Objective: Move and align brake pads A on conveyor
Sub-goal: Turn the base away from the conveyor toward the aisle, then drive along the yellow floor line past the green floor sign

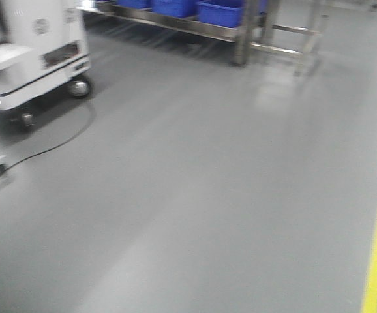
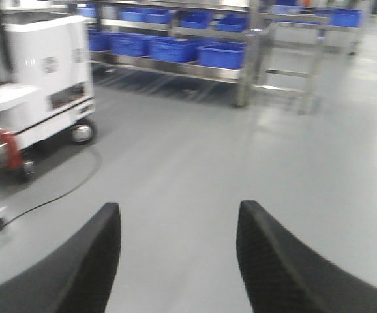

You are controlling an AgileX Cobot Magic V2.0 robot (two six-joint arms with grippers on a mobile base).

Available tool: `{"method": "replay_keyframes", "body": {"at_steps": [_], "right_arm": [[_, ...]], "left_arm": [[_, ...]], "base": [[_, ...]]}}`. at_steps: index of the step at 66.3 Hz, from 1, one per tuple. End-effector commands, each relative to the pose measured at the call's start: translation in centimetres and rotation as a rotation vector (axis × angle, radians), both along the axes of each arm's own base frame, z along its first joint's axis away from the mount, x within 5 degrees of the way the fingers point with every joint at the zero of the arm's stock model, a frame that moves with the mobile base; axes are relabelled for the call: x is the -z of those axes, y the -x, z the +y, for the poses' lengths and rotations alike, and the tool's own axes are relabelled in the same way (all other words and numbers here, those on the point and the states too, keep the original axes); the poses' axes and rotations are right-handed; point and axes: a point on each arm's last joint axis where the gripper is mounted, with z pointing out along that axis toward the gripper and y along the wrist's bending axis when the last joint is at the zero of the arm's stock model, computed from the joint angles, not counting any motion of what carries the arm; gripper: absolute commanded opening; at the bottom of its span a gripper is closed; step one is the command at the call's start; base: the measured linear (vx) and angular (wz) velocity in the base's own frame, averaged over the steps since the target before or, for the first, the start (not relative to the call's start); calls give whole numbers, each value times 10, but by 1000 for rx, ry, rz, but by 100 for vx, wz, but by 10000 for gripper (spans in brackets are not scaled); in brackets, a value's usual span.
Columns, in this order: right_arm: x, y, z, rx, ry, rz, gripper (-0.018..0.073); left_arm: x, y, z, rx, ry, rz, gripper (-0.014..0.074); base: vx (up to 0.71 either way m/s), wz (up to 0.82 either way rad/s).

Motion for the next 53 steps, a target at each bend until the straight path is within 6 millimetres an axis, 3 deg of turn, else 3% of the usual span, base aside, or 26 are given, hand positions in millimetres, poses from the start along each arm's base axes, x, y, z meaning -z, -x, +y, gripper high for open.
{"method": "replay_keyframes", "body": {"at_steps": [1,28,53], "right_arm": [[-14,-1,0,-4,-6,-87,433],[-14,-1,0,-2,-6,-88,433],[-14,-1,0,-2,-6,-88,433]], "left_arm": [[-14,-1,-1,9,8,-89,394],[-14,-1,-1,9,8,-89,394],[-14,-1,-1,9,8,-89,394]], "base": [[-7,-96],[-4,-87],[9,-46]]}}
